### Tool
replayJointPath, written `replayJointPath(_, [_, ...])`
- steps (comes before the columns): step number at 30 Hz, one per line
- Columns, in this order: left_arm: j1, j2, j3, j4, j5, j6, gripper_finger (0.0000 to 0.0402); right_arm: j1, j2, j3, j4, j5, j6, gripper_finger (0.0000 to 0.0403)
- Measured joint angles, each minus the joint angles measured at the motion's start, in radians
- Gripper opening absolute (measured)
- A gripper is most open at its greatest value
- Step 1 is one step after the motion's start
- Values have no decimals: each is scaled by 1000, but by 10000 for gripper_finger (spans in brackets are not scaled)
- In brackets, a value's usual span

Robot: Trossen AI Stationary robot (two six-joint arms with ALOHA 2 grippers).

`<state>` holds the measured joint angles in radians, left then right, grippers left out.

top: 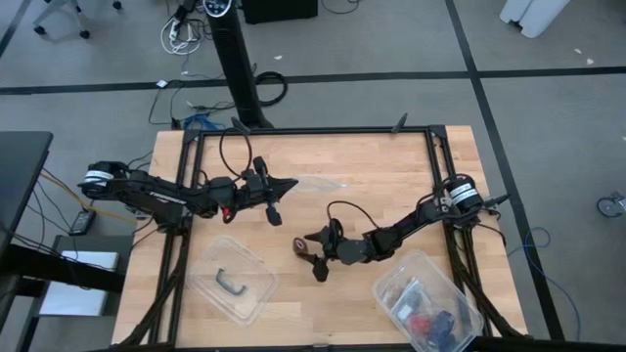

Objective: Roll bandage
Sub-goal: Put the rolled brown bandage into the transparent zip bag

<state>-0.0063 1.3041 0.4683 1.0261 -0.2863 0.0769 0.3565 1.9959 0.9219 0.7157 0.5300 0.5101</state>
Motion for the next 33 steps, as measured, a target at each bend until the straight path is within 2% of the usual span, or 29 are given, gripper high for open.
replayJointPath(7, [0, 0, 0, -6, 0, -2, 0, -5, 76, 77, 4, -7, -13, 291])
replayJointPath(10, [0, 0, 0, -12, 0, -2, 0, -5, 81, 89, -44, 45, -14, 263])
replayJointPath(13, [0, 0, 0, -13, 0, -2, 0, 2, 66, 90, -92, 92, -27, 194])
replayJointPath(17, [0, 0, -1, -18, 0, -1, 0, 23, 36, 87, -132, 102, -94, 58])
replayJointPath(18, [0, 0, -1, -19, 3, -1, 0, 27, 25, 87, -140, 102, -119, 45])
replayJointPath(21, [0, 0, 0, -33, 9, -2, 0, 37, -41, 88, -178, 82, -187, 45])
replayJointPath(25, [0, 0, 0, -43, 9, -2, 0, 45, -202, 90, -291, 73, -277, 45])
replayJointPath(29, [0, 0, 0, -64, 21, -10, 0, 56, -402, 101, -421, 114, -414, 45])
replayJointPath(33, [0, 0, 0, -75, 30, -26, 0, 56, -553, 170, -587, 202, -554, 45])
